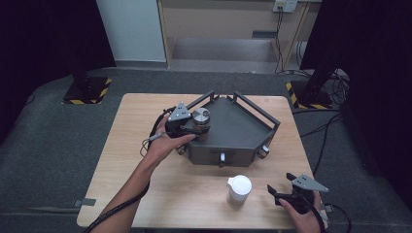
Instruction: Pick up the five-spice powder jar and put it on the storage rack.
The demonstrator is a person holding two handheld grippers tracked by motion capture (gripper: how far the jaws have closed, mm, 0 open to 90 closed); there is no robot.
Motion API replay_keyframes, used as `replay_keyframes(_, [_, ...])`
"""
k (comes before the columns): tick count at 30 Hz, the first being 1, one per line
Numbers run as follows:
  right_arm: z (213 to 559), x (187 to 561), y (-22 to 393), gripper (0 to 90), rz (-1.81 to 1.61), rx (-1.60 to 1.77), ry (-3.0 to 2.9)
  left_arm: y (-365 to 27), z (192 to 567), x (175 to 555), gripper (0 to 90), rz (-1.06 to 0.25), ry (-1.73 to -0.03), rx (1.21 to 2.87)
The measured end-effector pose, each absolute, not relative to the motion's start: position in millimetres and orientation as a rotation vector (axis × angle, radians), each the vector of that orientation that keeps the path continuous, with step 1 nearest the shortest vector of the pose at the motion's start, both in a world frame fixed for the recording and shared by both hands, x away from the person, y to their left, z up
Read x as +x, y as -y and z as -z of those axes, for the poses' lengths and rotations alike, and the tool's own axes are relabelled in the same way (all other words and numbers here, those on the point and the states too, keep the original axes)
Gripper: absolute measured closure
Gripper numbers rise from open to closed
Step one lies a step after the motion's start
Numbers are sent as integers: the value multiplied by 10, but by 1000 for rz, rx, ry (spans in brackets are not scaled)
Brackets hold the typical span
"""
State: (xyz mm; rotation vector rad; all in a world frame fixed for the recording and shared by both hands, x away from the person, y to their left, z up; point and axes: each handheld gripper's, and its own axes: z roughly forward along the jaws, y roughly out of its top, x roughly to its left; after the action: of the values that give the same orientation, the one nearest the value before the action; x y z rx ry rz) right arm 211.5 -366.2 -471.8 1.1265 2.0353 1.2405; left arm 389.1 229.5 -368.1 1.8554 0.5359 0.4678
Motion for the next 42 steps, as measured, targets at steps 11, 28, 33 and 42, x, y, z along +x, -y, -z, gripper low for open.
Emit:
replay_keyframes(11, [4720, 2113, 3653, 84, -1243, 1123, -2037, -2424, 3620, 3739, 109, -546, -524, 1855])
replay_keyframes(28, [4703, 2094, 3661, 82, -1254, 1127, -2017, -2667, 3648, 3246, 74, -591, -533, 1849])
replay_keyframes(33, [4705, 2093, 3672, 81, -1253, 1131, -2014, -2701, 3760, 3118, 59, -574, -559, 1852])
replay_keyframes(42, [4710, 2098, 3668, 81, -1254, 1136, -2017, -2788, 3992, 2923, 59, -554, -598, 1846])
